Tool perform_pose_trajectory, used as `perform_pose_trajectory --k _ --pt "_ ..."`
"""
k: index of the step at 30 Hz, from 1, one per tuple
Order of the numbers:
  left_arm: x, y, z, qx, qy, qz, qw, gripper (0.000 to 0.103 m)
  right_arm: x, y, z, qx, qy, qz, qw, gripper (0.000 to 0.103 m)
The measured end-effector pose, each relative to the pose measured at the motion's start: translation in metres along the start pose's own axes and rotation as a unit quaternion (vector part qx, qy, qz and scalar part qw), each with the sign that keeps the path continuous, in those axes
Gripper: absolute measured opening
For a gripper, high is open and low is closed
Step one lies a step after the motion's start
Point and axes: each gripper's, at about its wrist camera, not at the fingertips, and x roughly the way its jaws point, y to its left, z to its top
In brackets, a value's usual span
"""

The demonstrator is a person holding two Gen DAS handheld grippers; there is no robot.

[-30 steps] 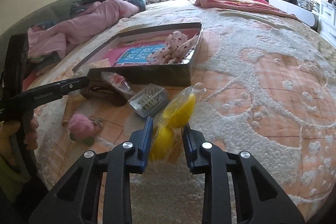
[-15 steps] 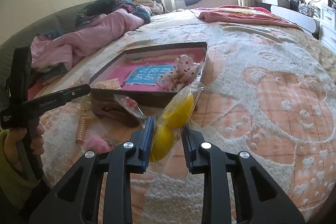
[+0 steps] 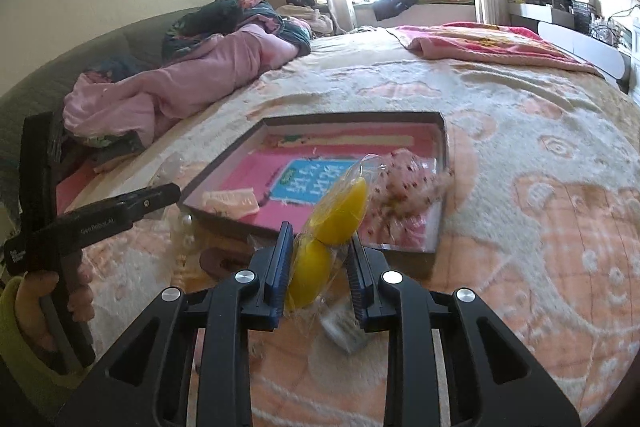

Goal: Organize jewelry
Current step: 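Carry the earring card and hair-tie bag into the box and open both tools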

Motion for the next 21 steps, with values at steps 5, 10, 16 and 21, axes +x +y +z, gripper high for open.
perform_pose_trajectory --k 5,10,16,21 --pt "0.005 0.005 0.007 -0.002 -0.002 0.004 1.0 0.033 0.012 0.002 0.01 -0.003 -0.004 0.0 1.0 0.025" --pt "0.013 0.006 0.013 -0.002 0.0 0.004 1.0 0.033 0.023 0.005 0.018 -0.007 -0.004 -0.001 1.0 0.025" --pt "0.026 0.001 0.021 0.007 0.002 0.004 1.0 0.033 0.034 0.001 0.026 -0.009 -0.004 -0.007 1.0 0.025" --pt "0.041 0.001 0.03 0.01 0.006 0.006 0.9999 0.033 0.045 -0.008 0.031 -0.009 -0.001 -0.019 1.0 0.025"
